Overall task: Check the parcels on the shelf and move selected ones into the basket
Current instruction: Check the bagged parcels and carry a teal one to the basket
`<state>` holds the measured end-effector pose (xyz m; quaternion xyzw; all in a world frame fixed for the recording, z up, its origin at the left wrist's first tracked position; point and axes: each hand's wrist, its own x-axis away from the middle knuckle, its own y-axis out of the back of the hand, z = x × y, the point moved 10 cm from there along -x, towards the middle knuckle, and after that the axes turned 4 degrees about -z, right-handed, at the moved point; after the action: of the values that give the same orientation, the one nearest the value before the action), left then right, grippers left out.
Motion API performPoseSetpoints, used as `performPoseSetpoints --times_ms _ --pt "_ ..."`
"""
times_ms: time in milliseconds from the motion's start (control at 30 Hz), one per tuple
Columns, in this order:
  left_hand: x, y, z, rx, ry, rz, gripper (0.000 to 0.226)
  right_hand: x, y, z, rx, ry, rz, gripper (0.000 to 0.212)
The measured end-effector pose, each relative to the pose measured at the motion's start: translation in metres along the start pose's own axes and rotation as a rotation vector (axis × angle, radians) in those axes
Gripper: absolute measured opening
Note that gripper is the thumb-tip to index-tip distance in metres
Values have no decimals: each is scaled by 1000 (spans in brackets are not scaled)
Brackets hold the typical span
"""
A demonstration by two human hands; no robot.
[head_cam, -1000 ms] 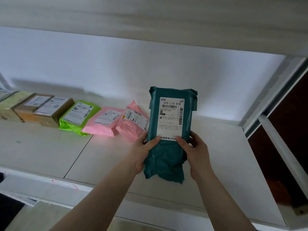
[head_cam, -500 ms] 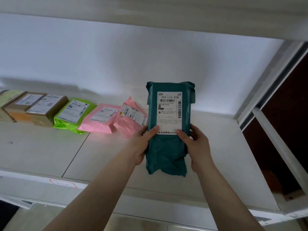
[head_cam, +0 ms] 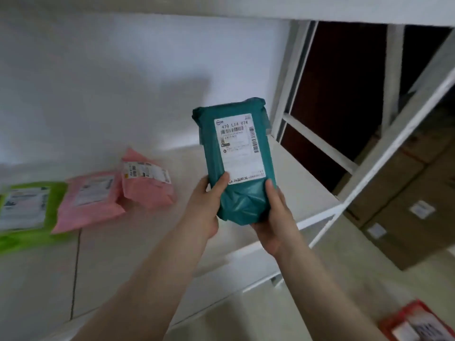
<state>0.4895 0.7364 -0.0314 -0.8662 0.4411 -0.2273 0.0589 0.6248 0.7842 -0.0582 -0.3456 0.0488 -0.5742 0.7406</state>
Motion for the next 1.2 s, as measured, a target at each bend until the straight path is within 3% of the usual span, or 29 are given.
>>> performPoseSetpoints --times_ms 67,133,200,300,467,667,867,1033,1200 --pt "15 -9 24 -141 92 134 43 30 26 1 -110 62 -78 76" --pt "39 -26 59 -228 180 286 50 71 62 4 -175 163 -184 51" --pt "64 -46 88 -174 242 377 46 107 92 2 -261 223 -269 39" --pt "113 -90 131 -84 362 558 43 157 145 0 -373 303 -418 48" --pt "193 -150 208 -145 535 817 65 243 227 6 -470 454 -574 62" --pt "275 -200 297 -247 615 837 58 332 332 -6 -516 471 -775 47" --pt "355 -255 399 -397 706 807 45 427 456 -12 -418 294 -1035 33" --pt "405 -299 463 -454 772 787 36 471 535 -1 -428 219 -1062 33" --pt "407 -333 506 -430 712 675 45 477 583 20 -499 249 -1021 31"
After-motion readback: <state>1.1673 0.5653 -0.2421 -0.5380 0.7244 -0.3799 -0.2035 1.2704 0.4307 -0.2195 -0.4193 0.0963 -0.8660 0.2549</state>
